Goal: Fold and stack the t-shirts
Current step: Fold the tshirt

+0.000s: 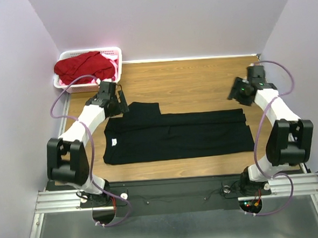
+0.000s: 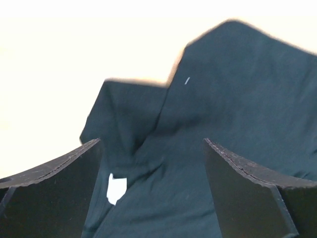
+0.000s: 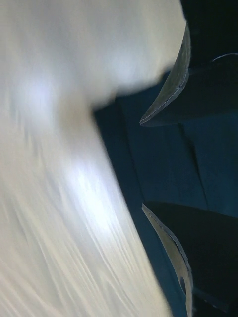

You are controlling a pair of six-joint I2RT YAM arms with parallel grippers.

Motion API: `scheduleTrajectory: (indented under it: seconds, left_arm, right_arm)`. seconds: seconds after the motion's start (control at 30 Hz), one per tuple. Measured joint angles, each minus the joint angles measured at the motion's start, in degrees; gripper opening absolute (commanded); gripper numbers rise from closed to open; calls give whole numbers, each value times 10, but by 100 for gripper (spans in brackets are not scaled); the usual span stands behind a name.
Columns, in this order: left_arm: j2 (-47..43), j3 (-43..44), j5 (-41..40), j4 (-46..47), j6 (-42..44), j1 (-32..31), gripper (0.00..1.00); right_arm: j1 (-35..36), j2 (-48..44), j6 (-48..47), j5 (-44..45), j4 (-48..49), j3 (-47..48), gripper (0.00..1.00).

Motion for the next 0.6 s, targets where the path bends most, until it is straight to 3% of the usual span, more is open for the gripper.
scheduleTrajectory:
  seconds: [0.33, 0.6]
  left_arm:
    - [183, 116, 34, 61, 68, -2, 81]
    - [270, 187, 39, 78, 85, -3, 70]
  right_arm:
    - [196, 154, -47, -139, 60, 106, 63]
    - [286, 298, -45, -186, 100, 229, 54]
